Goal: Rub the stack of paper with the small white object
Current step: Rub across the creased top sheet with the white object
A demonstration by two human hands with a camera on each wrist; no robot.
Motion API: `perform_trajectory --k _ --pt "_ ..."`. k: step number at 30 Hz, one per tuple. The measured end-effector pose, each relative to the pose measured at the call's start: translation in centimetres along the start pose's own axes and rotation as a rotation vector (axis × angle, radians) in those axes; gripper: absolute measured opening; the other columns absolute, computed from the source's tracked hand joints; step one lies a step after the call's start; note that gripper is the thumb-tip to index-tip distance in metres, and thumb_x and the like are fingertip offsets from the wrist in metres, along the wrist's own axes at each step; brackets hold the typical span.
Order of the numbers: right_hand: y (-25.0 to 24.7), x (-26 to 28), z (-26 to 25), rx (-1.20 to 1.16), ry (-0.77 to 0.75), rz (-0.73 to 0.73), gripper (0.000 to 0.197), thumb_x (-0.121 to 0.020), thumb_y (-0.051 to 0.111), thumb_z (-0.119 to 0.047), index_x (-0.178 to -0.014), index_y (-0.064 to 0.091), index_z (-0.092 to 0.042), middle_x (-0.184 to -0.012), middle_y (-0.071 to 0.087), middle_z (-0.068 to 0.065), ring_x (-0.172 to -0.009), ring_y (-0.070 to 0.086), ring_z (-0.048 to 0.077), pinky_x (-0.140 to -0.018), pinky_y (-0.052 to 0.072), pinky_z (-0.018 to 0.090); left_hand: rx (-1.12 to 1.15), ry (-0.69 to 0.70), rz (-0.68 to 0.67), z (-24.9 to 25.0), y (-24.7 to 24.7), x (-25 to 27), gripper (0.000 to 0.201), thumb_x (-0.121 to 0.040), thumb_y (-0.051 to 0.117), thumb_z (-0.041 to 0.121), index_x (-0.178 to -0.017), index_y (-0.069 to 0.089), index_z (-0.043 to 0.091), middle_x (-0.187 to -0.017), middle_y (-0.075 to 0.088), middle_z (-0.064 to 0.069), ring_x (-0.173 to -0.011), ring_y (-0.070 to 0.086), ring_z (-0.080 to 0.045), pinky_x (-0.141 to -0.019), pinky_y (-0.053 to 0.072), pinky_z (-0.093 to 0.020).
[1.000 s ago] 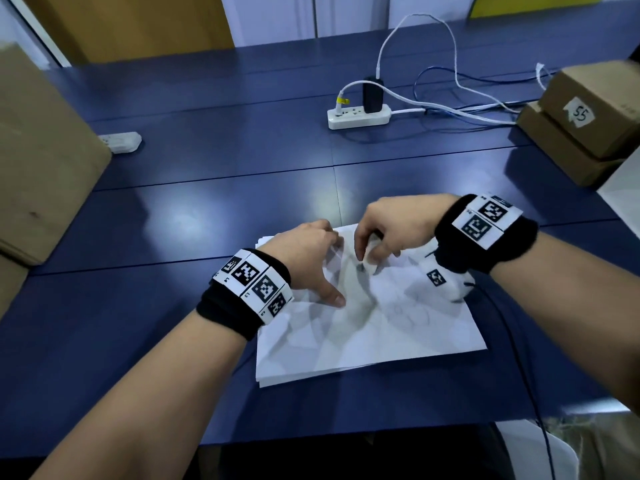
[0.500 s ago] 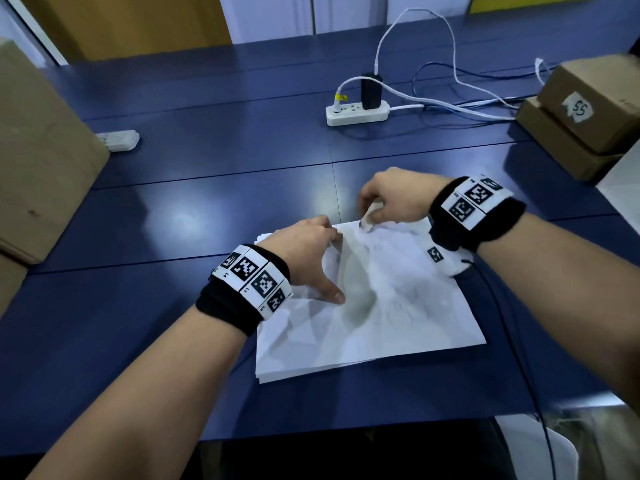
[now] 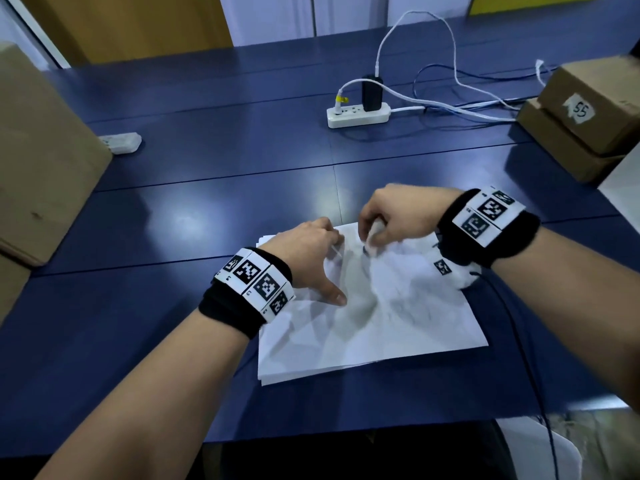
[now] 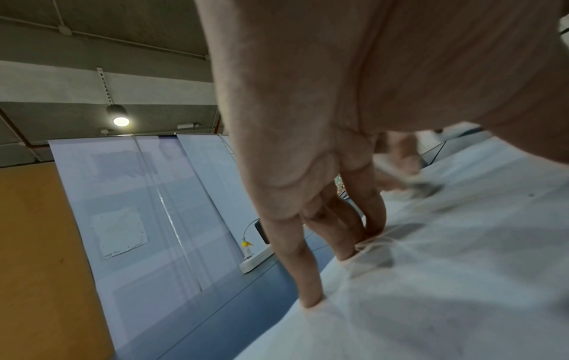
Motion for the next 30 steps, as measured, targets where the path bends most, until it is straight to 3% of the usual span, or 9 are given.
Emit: perform_trajectory --k 3,8,13,14,18,20,24,28,30 --pt "0.8 0.6 -1.1 -0.011 -0.042 -0.164 0.013 -0.078 0.078 -0.027 -0.091 0.075 -0.025 -0.068 0.071 -0.002 -0.052 0.062 0.01 -0.06 0.052 0.025 -0.003 -0.001 -0.012 0.1 -0.1 -0.1 0.095 -0.052 0.085 0.066 -0.131 0.053 0.023 -0.122 0.044 0.008 -0.114 0.049 -0.015 -0.08 0.05 -0.036" --pt "-0.9 -1.1 1.4 0.025 0.034 0.188 0.009 -0.081 0.071 -0.027 -0.09 0.073 -0.026 -0.076 0.071 -0.005 -0.067 0.069 0.015 -0.074 0.057 0.033 0.006 -0.009 -0.018 0.0 -0.1 -0.1 0.089 -0.05 0.086 0.066 -0.126 0.055 0.03 -0.117 0.043 0.01 -0.113 0.048 -0.015 -0.086 0.052 -0.043" --pt "0.8 0.7 -0.4 -0.021 -0.057 -0.193 0.013 -0.078 0.078 -0.027 -0.091 0.076 -0.026 -0.069 0.072 -0.003 -0.052 0.063 0.01 -0.059 0.051 0.023 -0.012 -0.012 -0.018 0.1 -0.2 -0.2 0.097 -0.051 0.085 0.067 -0.131 0.053 0.023 -0.12 0.044 0.008 -0.112 0.048 -0.016 -0.085 0.051 -0.04" --pt "0.9 0.6 -0.4 -0.006 -0.067 -0.182 0.014 -0.078 0.078 -0.027 -0.091 0.076 -0.026 -0.068 0.072 -0.003 -0.053 0.064 0.011 -0.06 0.052 0.024 -0.017 -0.012 -0.02 0.1 -0.2 -0.2 0.096 -0.051 0.085 0.067 -0.13 0.053 0.023 -0.119 0.044 0.008 -0.111 0.049 -0.016 -0.084 0.052 -0.04" --pt "-0.8 -1.1 1.6 0.024 0.042 0.18 0.012 -0.078 0.072 -0.03 -0.09 0.073 -0.026 -0.073 0.07 -0.007 -0.067 0.067 0.015 -0.075 0.058 0.037 -0.009 0.003 -0.023 0.1 -0.2 -0.2 0.089 -0.051 0.086 0.066 -0.126 0.055 0.029 -0.117 0.042 0.01 -0.112 0.049 -0.014 -0.082 0.05 -0.039" --pt "-0.4 -0.9 1.1 -0.006 0.023 0.158 0.011 -0.079 0.071 -0.027 -0.089 0.073 -0.026 -0.075 0.072 -0.004 -0.064 0.068 0.013 -0.073 0.059 0.036 -0.013 0.005 -0.016 0.0 -0.2 -0.2 0.092 -0.051 0.085 0.066 -0.129 0.054 0.028 -0.118 0.042 0.01 -0.113 0.049 -0.014 -0.079 0.048 -0.036" --pt "1.3 -0.2 -1.8 -0.007 -0.102 -0.085 0.014 -0.082 0.073 -0.025 -0.095 0.076 -0.027 -0.067 0.071 -0.006 -0.056 0.067 0.012 -0.063 0.055 0.025 -0.006 0.005 -0.002 -0.2 0.0 -0.3 0.09 -0.05 0.084 0.069 -0.126 0.056 0.027 -0.114 0.045 0.008 -0.111 0.05 -0.016 -0.08 0.05 -0.036" --pt "-0.4 -2.3 -0.2 0.02 0.013 0.155 0.013 -0.081 0.075 -0.03 -0.093 0.075 -0.026 -0.071 0.067 -0.009 -0.055 0.063 0.008 -0.066 0.051 0.027 -0.004 0.012 -0.003 -0.1 -0.1 -0.3 0.095 -0.051 0.084 0.068 -0.131 0.053 0.027 -0.111 0.04 0.011 -0.11 0.047 -0.014 -0.073 0.044 -0.034" --pt "-0.3 -2.2 -0.2 0.01 0.008 0.13 0.013 -0.081 0.075 -0.03 -0.093 0.076 -0.026 -0.074 0.07 -0.006 -0.054 0.065 0.012 -0.064 0.053 0.028 -0.001 0.013 -0.007 -0.1 0.0 -0.3 0.095 -0.052 0.084 0.067 -0.132 0.053 0.027 -0.111 0.041 0.01 -0.11 0.048 -0.014 -0.076 0.048 -0.035"
Point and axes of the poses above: each hand's wrist, its own x-axis away from the middle knuckle, its own y-axis out of the palm, z = x × y, the point moved 2 cm from there along -x, towards the middle knuckle
